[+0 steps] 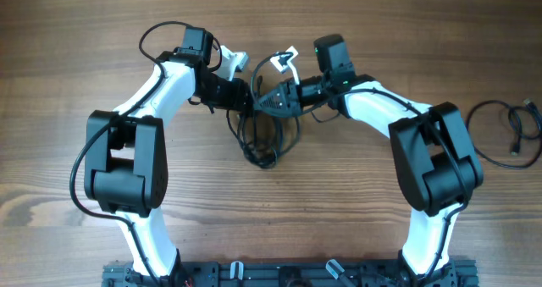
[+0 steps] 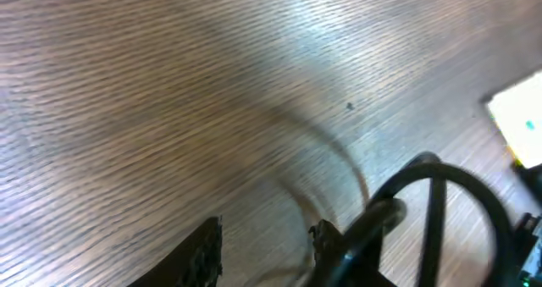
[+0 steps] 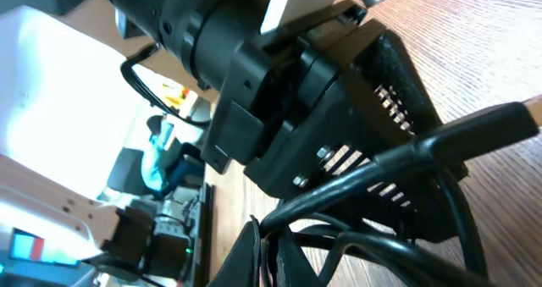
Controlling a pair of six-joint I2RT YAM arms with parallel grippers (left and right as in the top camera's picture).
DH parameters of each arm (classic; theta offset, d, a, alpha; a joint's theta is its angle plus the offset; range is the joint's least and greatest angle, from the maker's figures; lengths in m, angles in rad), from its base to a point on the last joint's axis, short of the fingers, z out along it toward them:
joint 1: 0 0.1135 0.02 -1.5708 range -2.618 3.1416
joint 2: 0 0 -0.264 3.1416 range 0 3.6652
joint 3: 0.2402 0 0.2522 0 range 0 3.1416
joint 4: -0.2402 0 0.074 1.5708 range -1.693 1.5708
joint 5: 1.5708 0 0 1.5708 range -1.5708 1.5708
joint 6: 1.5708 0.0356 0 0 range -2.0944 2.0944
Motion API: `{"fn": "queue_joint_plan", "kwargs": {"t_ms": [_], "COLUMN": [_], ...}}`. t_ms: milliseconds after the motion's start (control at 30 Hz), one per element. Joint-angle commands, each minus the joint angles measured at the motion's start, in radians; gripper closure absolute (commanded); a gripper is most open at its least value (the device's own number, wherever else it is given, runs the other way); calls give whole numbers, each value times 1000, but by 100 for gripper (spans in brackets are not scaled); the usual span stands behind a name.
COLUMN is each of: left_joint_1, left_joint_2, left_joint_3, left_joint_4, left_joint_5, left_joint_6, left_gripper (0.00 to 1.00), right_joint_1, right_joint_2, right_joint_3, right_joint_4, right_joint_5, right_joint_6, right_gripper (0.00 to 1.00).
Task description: Untangle cables
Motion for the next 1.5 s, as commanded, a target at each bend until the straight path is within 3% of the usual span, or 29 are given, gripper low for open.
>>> {"fn": "queue_joint_plan", "kwargs": {"t_ms": [0,233,467,500,633,700,800,867,1033,1167,1233,1467], "left_joint_1": [-4,-4,8,12,46,68,104,116,116,116,116,111], "left_joint_2": [13,13,13,13,13,13,13,13,13,13,13,13], "left_joint_3": [16,16,16,16,16,16,16,16,16,16,16,16], "left_joint_4": [4,21,27,27,26,24,23,23,3,-37,-50,-151], "left_joint_5": [-28,-137,-215,-230,-315,-322,-312,-255,-35,14,15,69], "left_joint_6": [-25,-112,-187,-202,-277,-302,-342,-341,-233,-217,-214,-195], "left_gripper": [62,64,57,55,34,26,23,28,59,85,90,92], "right_joint_1": [-11,-11,-2,-1,0,0,4,12,48,63,63,63], "right_joint_2": [7,7,7,7,7,7,7,7,7,7,7,8], "right_joint_3": [3,3,3,3,3,3,3,3,3,3,3,3], "right_joint_4": [25,16,0,0,-35,-72,-130,-142,-145,-127,-107,-58], "right_joint_5": [-61,-59,77,92,213,277,349,352,470,581,592,663], "right_joint_6": [90,88,118,118,118,117,113,113,228,311,336,436], "right_gripper": [96,96,96,92,51,46,42,42,45,48,48,53]}}
